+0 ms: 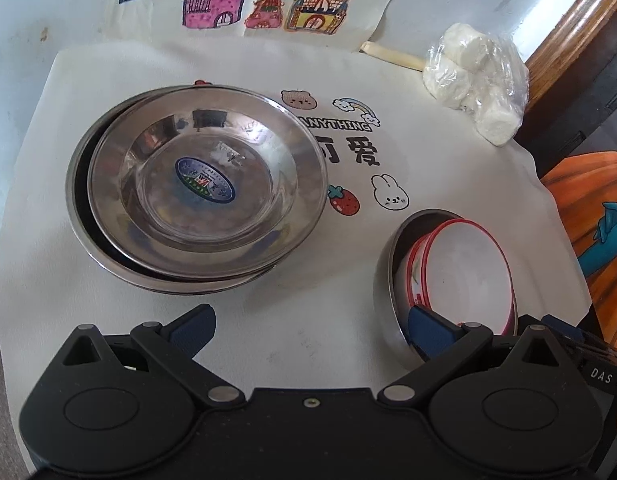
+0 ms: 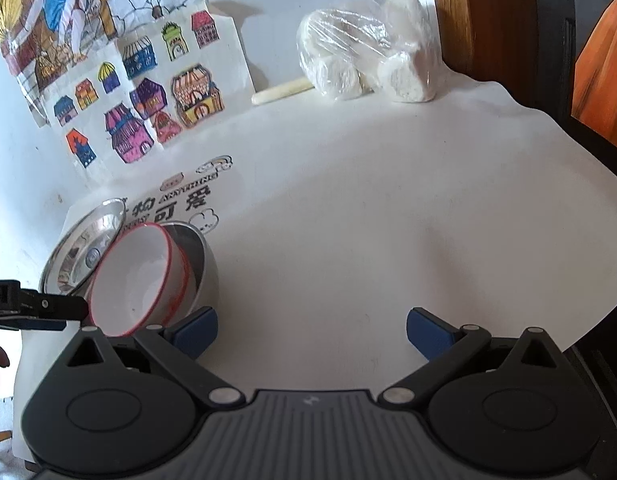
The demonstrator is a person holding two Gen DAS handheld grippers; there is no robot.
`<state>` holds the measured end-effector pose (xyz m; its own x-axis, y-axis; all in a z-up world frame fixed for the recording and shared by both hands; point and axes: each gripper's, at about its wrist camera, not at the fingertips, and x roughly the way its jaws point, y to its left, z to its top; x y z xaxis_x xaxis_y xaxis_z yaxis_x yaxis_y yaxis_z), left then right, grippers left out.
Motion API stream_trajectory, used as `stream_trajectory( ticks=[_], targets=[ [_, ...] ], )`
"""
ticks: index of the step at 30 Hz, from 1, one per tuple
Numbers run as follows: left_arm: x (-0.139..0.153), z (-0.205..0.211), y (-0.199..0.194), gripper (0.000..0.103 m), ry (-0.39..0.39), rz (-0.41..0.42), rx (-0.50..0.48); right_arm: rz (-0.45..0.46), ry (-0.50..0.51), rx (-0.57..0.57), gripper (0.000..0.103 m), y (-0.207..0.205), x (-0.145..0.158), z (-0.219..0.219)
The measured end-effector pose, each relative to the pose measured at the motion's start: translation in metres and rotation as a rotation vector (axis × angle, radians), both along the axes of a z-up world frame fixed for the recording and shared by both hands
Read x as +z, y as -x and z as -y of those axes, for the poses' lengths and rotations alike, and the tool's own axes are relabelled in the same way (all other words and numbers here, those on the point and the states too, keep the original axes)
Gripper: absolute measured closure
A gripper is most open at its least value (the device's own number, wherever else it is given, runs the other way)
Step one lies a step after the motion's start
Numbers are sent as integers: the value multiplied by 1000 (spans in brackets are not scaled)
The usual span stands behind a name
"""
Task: Organize plates and bowls
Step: 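Move both tools to the rim of the steel bowl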
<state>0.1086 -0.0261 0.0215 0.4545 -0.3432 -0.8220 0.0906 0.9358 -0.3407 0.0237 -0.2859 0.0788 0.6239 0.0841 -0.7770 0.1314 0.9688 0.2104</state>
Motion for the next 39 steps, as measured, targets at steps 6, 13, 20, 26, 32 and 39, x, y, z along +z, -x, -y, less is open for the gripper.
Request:
stream_trajectory(
  ticks=[6, 13, 20, 26, 32, 39],
  targets=[
    [-6, 3, -3, 1, -2, -27, 18, 14, -12, 6, 0, -1, 4, 2],
    [-7, 3, -4, 1, -4, -34, 34, -3, -2, 32, 0, -8, 5, -4],
    [-7, 3, -5, 1, -5, -34, 36, -1, 16, 55, 0, -13, 12, -10],
    [-6, 5, -9, 1, -22, -52, 50, -36, 59, 83, 0, -22, 12, -20],
    [-6, 8, -10, 1, -40, -56, 69, -76, 117, 100, 0, -32, 10, -32],
    [-6, 10, -9, 1, -52, -39, 68, -92, 162, 111, 0, -37, 3, -39]
  ],
)
